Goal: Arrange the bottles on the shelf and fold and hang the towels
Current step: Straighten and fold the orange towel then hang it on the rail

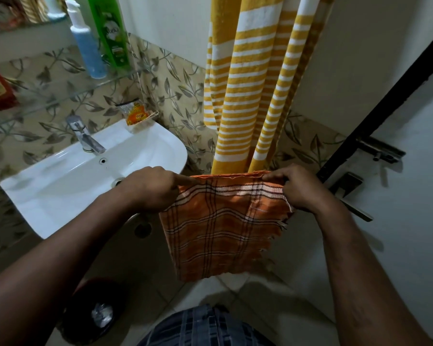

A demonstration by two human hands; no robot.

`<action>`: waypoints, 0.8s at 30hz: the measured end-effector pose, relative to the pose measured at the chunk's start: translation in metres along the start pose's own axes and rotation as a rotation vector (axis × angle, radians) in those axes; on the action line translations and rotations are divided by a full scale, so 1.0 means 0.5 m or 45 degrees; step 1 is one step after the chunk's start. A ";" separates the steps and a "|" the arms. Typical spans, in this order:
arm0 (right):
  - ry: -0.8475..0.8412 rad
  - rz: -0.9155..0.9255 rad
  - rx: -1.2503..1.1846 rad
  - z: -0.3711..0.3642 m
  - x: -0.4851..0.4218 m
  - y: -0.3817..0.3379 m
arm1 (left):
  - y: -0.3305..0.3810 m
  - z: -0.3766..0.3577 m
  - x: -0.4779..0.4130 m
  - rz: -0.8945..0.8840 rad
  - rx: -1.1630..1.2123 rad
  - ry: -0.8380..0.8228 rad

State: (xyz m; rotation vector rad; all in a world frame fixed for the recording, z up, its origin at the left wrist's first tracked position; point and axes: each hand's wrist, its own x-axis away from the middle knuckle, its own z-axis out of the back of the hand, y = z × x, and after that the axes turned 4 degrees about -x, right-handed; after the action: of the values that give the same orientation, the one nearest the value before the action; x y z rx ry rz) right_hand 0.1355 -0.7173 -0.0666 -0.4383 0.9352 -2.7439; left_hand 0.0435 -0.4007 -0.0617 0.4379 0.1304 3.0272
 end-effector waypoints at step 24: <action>-0.032 0.023 -0.061 -0.062 -0.037 -0.046 | 0.074 -0.006 -0.061 0.251 0.820 0.036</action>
State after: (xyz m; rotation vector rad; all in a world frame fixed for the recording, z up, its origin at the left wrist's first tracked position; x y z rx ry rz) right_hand 0.1397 -0.6769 -0.0794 -0.4696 0.9951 -2.6985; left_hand 0.0694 -0.4404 -0.0694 0.4638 1.1417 3.1140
